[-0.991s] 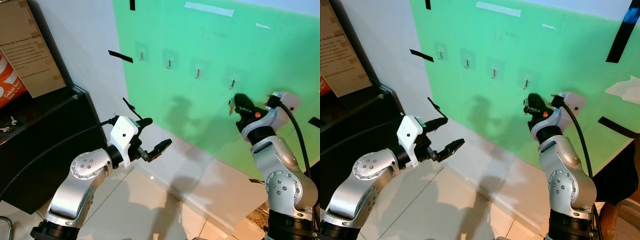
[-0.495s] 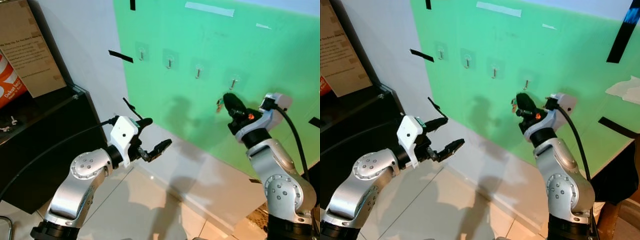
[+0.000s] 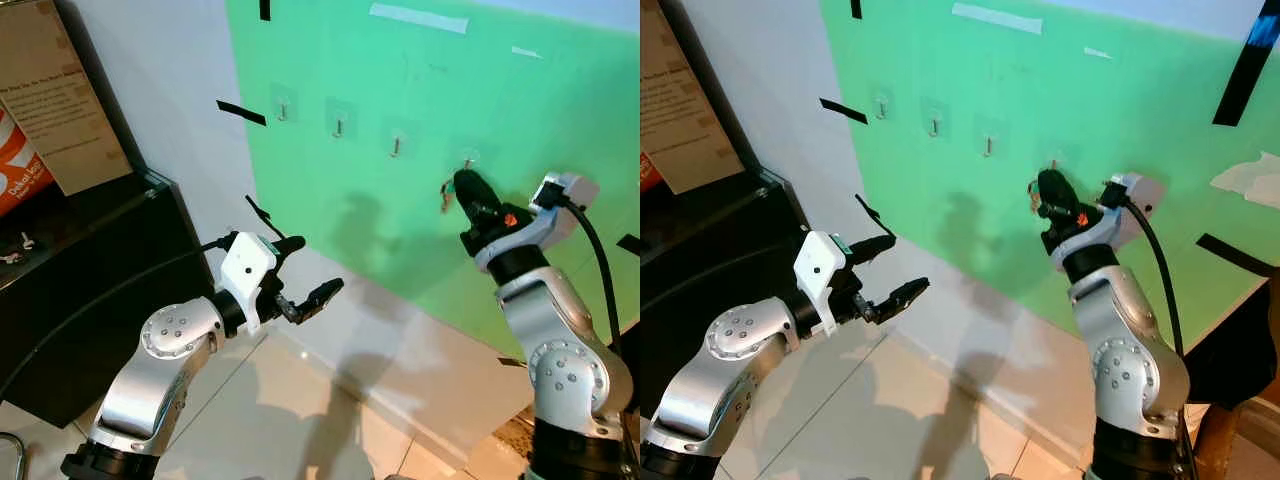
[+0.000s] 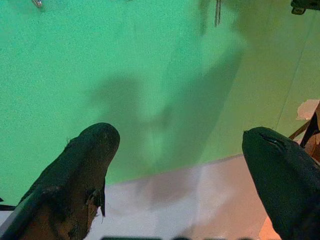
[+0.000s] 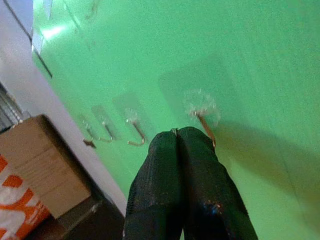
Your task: Hang keys on a hook
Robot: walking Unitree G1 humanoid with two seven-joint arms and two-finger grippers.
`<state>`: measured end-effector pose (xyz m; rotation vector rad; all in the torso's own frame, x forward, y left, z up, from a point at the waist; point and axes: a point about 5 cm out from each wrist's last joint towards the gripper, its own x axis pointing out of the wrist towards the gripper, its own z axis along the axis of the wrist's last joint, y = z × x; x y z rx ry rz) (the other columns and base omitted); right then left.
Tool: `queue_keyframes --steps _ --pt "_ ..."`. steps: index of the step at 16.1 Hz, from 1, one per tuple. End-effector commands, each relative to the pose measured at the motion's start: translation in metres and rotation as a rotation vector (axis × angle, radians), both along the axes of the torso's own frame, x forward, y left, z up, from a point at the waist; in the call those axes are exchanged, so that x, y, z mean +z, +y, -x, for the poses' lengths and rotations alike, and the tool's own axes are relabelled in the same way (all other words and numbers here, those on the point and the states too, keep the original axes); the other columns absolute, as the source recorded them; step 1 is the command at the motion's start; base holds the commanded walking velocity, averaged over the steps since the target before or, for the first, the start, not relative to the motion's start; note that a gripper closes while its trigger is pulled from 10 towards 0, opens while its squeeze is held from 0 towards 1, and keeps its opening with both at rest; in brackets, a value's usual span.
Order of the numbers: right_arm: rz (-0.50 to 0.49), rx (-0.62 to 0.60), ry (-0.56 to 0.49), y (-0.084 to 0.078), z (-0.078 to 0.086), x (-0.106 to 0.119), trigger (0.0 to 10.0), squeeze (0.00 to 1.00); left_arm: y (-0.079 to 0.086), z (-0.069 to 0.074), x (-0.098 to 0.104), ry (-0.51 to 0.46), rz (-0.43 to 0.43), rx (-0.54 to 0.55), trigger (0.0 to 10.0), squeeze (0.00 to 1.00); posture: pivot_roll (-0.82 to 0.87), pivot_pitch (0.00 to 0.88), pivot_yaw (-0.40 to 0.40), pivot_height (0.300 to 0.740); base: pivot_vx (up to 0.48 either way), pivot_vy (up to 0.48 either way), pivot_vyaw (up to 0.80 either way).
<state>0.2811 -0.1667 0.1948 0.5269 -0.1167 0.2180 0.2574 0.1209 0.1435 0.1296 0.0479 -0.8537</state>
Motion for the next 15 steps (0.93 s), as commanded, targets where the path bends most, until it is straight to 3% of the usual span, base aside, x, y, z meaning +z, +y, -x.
queue_keyframes --steps 1,8,10,13,14,15 --pt "-0.017 -0.022 -0.005 -0.002 -0.003 0.002 10.0 0.0 -0.002 0.001 0.004 -0.01 -0.003 -0.021 10.0 0.0 -0.11 0.0 0.037 0.74 0.0 0.0 0.0" --pt "0.014 -0.116 0.106 -0.013 -0.007 -0.015 10.0 0.0 -0.002 0.001 0.004 -0.01 -0.001 -0.024 10.0 0.01 -0.11 0.0 0.034 0.74 0.0 0.0 0.0" --pt "0.035 -0.15 0.16 -0.016 -0.008 -0.023 10.0 0.0 -0.006 0.003 0.013 -0.008 0.085 -0.048 10.0 0.02 -0.11 0.0 0.035 0.74 0.0 0.0 0.0" --pt "0.046 -0.144 0.174 -0.014 -0.006 -0.028 10.0 0.0 -0.008 0.005 0.02 -0.015 0.117 -0.074 10.0 0.01 -0.11 0.0 0.033 0.74 0.0 0.0 0.0" --pt "0.053 -0.142 0.176 -0.013 -0.004 -0.03 10.0 0.22 -0.008 0.006 0.02 -0.015 0.12 -0.074 10.0 0.01 -0.11 0.0 0.033 0.74 0.0 0.0 0.0" --pt "0.064 -0.141 0.175 -0.013 -0.003 -0.032 10.0 1.0 -0.008 0.006 0.02 -0.013 0.123 -0.073 10.0 0.01 -0.11 0.0 0.032 0.74 0.0 0.0 0.0"
